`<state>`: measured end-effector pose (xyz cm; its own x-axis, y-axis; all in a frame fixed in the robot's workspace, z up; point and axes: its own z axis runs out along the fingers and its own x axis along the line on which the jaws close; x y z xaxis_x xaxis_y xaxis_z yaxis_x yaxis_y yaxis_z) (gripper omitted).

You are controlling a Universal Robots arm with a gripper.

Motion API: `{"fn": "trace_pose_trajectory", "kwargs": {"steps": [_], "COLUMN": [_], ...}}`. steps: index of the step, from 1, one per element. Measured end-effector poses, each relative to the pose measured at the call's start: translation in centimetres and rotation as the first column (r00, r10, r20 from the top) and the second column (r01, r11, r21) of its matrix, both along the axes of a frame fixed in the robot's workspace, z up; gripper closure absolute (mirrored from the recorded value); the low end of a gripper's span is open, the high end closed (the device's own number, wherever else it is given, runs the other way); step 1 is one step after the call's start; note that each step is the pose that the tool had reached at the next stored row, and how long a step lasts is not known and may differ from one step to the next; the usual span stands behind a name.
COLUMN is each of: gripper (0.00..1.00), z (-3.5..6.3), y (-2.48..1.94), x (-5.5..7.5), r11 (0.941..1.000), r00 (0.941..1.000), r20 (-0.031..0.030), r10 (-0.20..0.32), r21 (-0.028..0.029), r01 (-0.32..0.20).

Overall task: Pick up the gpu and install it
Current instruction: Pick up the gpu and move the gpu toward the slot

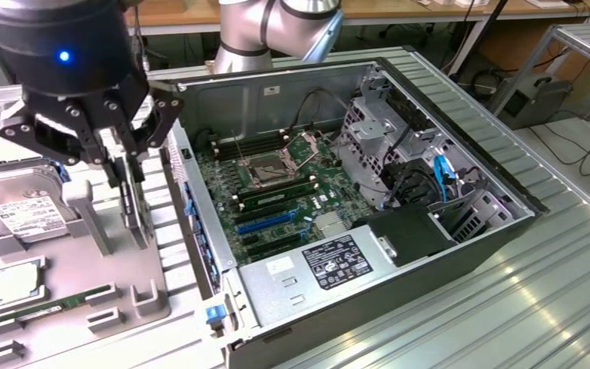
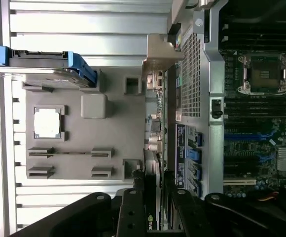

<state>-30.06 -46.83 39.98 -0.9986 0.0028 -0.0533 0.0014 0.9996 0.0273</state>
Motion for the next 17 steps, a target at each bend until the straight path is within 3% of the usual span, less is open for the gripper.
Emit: {"fn": "trace_pose_trajectory", "kwargs": {"steps": [5,9,12,17], "gripper": [0.74,0.74,0.74,0.74], "z": [2.49,4.18,4.67,4.68], "y": [-0.61,-0.87,-0.96,-0.97], "x": [2.0,3.9,5.3,7.6], "r11": [1.0000,1.0000,1.0000,1.0000], "r00": [1.0000,0.9999,0.9997,0.9996], "r20": [-0.0040,-0.0138,-0.0225,-0.0270], "r10": [0.000,0.000,0.000,0.000], "r21": [0.0029,0.0034,0.0034,0.0034], "r01": [0.000,0.000,0.000,0.000]}}
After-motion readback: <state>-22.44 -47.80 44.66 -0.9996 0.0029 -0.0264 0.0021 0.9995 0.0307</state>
